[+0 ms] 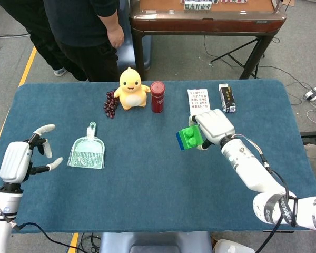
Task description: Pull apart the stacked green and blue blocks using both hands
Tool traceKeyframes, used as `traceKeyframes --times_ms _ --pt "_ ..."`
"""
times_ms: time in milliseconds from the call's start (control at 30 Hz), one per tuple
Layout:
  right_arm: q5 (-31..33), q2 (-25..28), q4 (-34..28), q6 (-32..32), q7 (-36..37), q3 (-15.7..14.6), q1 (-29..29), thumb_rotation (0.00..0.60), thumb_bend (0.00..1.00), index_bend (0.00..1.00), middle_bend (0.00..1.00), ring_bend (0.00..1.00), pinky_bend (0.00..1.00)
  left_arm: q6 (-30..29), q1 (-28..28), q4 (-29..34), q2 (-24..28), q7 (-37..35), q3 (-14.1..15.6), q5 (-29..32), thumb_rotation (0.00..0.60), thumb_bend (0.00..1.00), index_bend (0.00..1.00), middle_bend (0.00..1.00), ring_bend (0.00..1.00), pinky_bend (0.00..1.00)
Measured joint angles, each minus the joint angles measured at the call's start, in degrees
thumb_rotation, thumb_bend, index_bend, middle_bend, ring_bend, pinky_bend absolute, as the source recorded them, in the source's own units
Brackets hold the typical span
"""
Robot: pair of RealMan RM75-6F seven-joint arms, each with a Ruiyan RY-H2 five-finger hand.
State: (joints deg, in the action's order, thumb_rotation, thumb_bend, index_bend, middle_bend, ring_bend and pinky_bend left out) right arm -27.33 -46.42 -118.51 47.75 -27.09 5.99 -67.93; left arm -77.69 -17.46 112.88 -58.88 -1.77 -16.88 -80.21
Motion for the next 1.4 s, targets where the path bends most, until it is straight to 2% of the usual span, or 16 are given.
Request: traceKeyframes --times_ms 100,200,500,700,1000,1400 --pt "1.79 1.65 -1.21 -0.17 0.78 1.28 -0.55 0.6 0.27 0.63 1.0 1.0 1.0 2.09 -2.51 1.77 -0.17 -0.32 -1.64 1.93 0.6 0.11 0.32 1.0 0.96 1.0" --pt "4.21 2.51 -2.0 -0.12 1.37 2.41 -1.33 0.6 0.28 0.63 1.0 1.0 1.0 4.67 -4.67 3.35 -0.22 -1.33 -2.94 4.23 0.6 0.09 0.32 1.0 1.0 1.0" --pt "10.47 2.78 -2.18 -0.2 2.29 4.9 -4.22 0.6 0.28 0.64 1.0 1.0 1.0 14.72 -11.98 7.25 0.55 -8.37 -6.74 12.46 0.6 0.06 0.28 1.0 1.0 1.0" --pt "11.88 0.3 -1.85 1.15 2.94 6.23 -5.36 0.6 0.28 0.64 1.0 1.0 1.0 18.08 -17.25 8.36 -1.11 -9.09 -8.49 17.91 0.6 0.06 0.28 1.0 1.0 1.0" --pt "15.19 -3.27 -1.83 2.68 4.88 8.52 -6.9 0.6 0.28 0.65 1.0 1.0 1.0 18.27 -23.47 8.76 -5.85 -1.45 -8.28 25.39 0.6 0.06 0.27 1.0 1.0 1.0" --pt "21.77 -4.35 -1.71 0.19 6.18 10.19 -9.48 0.6 0.3 0.66 1.0 1.0 1.0 17.07 -27.53 6.91 -11.06 3.51 -5.94 29.74 0.6 0.06 0.3 1.0 1.0 1.0"
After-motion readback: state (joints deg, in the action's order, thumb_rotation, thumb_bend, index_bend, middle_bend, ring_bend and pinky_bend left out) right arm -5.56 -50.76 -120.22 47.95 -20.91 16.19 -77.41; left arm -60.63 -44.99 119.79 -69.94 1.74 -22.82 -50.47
